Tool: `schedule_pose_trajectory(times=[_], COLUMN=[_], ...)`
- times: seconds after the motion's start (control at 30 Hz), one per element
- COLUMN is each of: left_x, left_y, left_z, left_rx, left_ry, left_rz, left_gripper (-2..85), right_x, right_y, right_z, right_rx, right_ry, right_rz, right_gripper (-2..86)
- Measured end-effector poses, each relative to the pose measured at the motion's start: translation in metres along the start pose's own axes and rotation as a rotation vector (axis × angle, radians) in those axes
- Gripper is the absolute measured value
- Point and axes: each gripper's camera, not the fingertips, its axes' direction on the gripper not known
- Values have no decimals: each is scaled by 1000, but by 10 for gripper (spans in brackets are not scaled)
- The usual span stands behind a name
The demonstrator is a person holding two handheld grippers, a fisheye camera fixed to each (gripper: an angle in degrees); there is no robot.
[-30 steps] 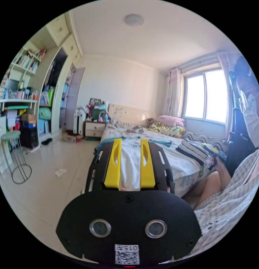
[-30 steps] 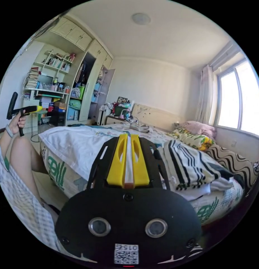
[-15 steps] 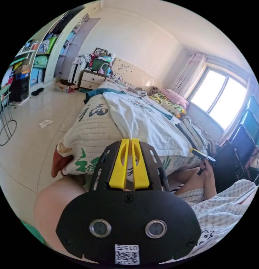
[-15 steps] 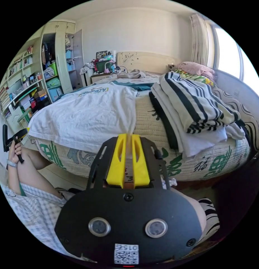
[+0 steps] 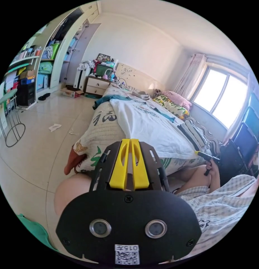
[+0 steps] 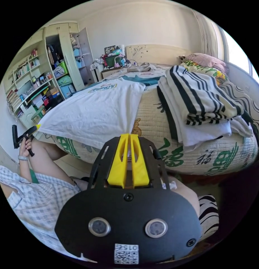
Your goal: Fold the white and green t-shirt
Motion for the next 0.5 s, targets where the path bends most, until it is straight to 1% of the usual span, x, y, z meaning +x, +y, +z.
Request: schedule_pose_trajectory(times=[0.13,0.23,0.3,0.37,0.43,0.5], left_x=[1,15,45,78,116,169], left_y=[5,-8,-38,-65,-94,-129], left_z=[-16,-26,-24,-10,11,51], left_rx=[74,115,138,133,116,83], left_ry=[-93,-103,-72,-17,42,116], left_rz=[-22,51,173,291,406,537], left_gripper=[25,56,69,73,74,75], right_x=[11,20,18,16,19,31], right_y=[-10,-41,-81,-120,-167,-230], right_z=[-33,-70,-99,-113,-116,-106], right_rx=[97,230,348,422,439,417], right_ry=[18,72,57,44,22,-71], right_rz=[5,-16,-85,-128,-126,-75], right_gripper=[59,60,59,58,57,57])
